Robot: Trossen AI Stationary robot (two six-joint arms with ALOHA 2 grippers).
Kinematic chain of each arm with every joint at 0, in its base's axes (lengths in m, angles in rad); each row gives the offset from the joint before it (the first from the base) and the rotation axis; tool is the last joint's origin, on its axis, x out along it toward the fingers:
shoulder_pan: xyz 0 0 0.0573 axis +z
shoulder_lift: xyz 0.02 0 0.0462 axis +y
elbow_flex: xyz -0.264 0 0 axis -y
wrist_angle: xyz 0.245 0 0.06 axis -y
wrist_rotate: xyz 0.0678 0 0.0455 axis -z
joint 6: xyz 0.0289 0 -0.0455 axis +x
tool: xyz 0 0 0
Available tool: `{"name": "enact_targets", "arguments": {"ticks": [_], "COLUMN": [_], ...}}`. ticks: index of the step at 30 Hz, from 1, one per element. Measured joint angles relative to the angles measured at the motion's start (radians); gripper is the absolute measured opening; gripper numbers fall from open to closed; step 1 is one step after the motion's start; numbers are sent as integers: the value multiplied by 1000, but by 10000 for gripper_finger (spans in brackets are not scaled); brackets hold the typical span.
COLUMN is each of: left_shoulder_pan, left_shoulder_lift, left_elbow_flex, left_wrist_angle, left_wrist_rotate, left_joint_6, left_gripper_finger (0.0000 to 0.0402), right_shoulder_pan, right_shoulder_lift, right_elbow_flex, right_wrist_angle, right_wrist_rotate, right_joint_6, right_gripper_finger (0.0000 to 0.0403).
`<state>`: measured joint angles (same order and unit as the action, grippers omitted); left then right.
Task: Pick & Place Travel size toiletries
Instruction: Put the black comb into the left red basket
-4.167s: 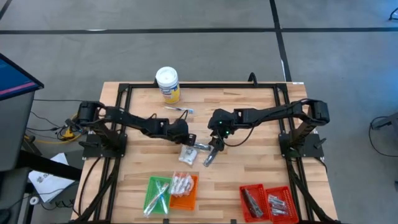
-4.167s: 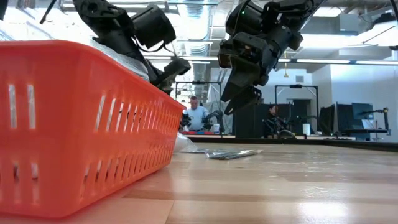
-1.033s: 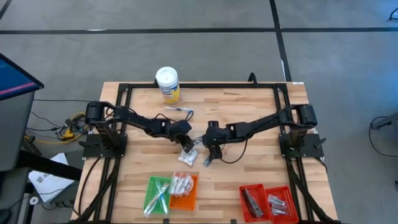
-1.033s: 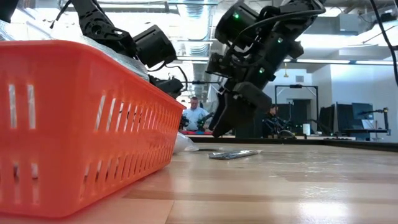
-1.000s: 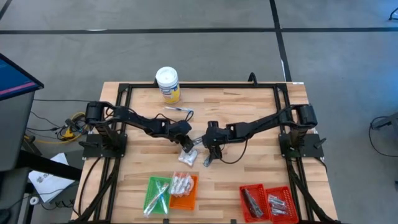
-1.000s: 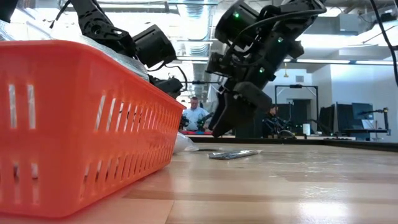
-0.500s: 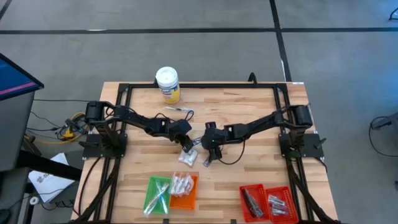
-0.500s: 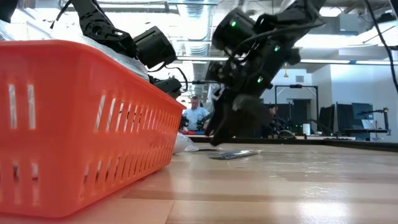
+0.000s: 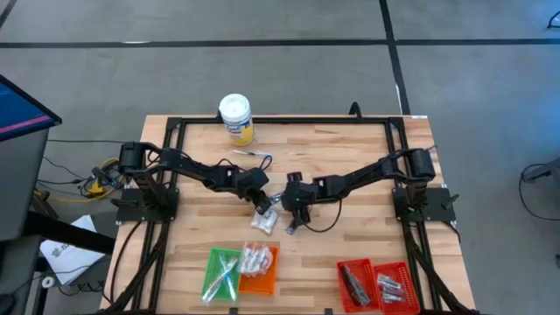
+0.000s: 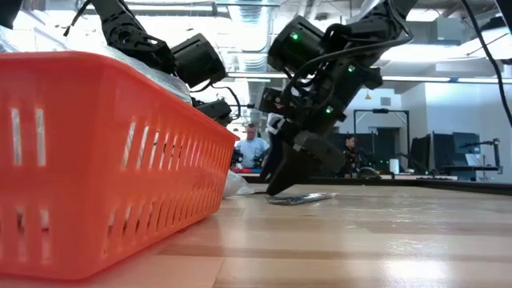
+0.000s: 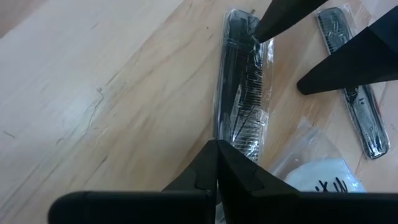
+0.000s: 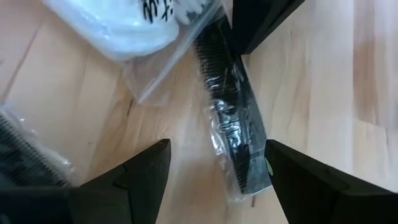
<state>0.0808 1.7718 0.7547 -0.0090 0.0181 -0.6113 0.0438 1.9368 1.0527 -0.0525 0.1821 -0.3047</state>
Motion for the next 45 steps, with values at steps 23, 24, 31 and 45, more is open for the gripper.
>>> {"name": "enact_targets", "arguments": {"ticks": [23,24,31,45], "left_shoulder_pan": [16,16,16,25], "left_shoulder_lift": [-59,-60,-41,-34], "left_elbow_flex": [-9,-9,-6,-5], "left_wrist_angle": [75,76,77,88], "left_wrist_rotate": [-29,-28,-29,-30], "left_joint_6": [23,23,21,2], "left_gripper_finger": [1,1,1,1], "right_shoulder_pan": [-14,-14,-14,-30], "right_shoulder_lift": [0,0,0,-1], "right_elbow_flex": [26,26,26,26], "right_wrist_angle": [2,3,5,12], "right_wrist_rotate": [2,2,2,1], "right_joint_6": [-43,-43,-43,-62], "right_gripper_finger": [255,255,255,255]}}
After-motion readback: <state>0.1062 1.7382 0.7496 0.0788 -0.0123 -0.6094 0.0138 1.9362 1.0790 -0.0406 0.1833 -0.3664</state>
